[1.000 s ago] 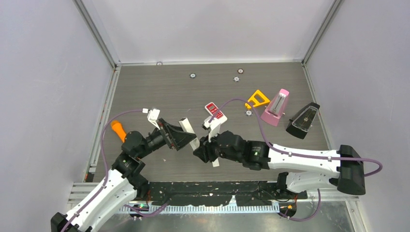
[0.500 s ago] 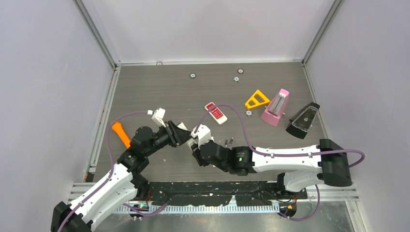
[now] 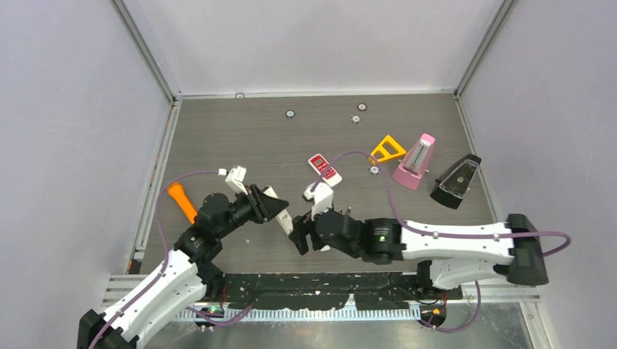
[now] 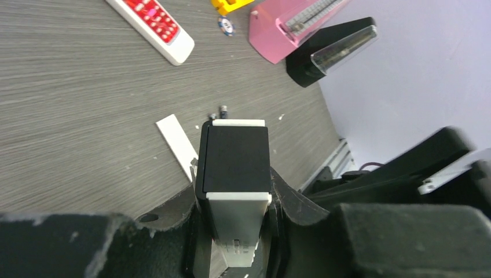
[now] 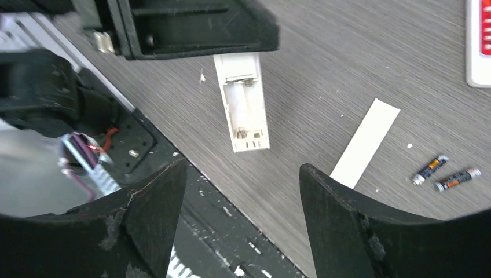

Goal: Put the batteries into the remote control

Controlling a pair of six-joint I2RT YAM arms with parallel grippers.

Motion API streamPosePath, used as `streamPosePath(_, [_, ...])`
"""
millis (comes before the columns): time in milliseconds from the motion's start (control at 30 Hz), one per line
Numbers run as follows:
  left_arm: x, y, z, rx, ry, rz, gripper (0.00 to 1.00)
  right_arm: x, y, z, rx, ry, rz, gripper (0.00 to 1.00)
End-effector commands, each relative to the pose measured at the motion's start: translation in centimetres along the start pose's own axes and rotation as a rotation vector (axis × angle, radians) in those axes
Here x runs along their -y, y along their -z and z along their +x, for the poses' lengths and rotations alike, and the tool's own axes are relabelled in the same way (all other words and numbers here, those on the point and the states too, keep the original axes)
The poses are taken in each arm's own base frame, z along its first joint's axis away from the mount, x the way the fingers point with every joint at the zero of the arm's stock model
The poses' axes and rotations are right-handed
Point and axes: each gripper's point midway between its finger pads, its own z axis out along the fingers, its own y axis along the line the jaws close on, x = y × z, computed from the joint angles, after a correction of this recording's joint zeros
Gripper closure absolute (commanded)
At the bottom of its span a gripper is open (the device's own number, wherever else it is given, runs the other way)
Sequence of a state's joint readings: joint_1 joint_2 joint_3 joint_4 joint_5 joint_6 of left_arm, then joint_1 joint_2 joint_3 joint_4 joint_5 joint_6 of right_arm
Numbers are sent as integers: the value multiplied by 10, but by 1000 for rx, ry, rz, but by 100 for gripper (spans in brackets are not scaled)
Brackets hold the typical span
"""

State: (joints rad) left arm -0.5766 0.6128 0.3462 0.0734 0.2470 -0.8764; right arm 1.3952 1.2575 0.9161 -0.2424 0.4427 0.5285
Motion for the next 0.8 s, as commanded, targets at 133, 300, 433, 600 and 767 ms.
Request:
streamPosePath(133, [-11, 9, -6, 60, -139, -26, 100, 104, 49, 5, 30, -319, 322, 39])
streamPosePath(300, [9, 11, 5, -3, -201, 100, 100, 181, 45, 38, -21, -398, 549, 56])
streamPosePath(433, [24, 14, 16, -65, -238, 202, 100, 216, 36, 48, -49, -410, 669, 56])
streamPosePath(600, [42, 20, 29, -136, -277, 328, 100, 231, 7, 62, -142, -424, 685, 51])
streamPosePath(767, [43, 21, 33, -150, -305, 351, 100, 229, -17, 69, -187, -434, 655, 52])
